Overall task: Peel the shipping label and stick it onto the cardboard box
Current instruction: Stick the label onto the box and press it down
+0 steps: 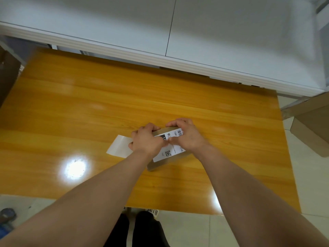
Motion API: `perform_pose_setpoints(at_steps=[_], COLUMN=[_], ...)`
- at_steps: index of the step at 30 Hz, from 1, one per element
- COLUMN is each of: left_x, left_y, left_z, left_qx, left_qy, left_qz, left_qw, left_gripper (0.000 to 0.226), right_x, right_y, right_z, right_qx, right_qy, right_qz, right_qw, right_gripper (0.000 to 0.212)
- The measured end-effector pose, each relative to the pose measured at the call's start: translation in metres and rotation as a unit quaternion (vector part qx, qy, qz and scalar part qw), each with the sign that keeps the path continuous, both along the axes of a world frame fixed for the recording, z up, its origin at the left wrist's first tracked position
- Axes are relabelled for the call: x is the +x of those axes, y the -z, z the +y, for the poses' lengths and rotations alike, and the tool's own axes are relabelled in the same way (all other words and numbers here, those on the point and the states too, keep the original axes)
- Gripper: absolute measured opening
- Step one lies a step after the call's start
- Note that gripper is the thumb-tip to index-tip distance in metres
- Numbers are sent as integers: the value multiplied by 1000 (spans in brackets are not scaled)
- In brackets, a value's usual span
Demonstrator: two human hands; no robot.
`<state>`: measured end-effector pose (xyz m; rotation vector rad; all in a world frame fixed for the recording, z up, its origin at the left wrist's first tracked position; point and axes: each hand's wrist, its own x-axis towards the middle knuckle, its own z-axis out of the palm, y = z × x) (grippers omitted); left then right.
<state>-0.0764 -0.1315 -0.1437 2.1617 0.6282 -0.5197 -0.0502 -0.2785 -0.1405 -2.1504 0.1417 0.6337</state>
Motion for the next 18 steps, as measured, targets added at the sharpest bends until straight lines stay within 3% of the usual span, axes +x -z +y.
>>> perform_pose_setpoints(at_steps=[11,15,18], left_x=[6,14,20], left_y=[1,-1,-2], left_z=[-3,-2,4], left_qx=[-34,-60,-134], left_qy=[-61,-50,-42], left_qz=[-17,-8,-24], left_qw=[997,997,990], left_gripper=[19,29,30], right_x=[1,0,3], right_y=[7,9,8], right_z=[10,10,10], right_qx=[36,41,46], right_qy=[124,156,159], right_qz=[-18,-25,-17], right_qw=[991,987,986], right_gripper=[26,19,16])
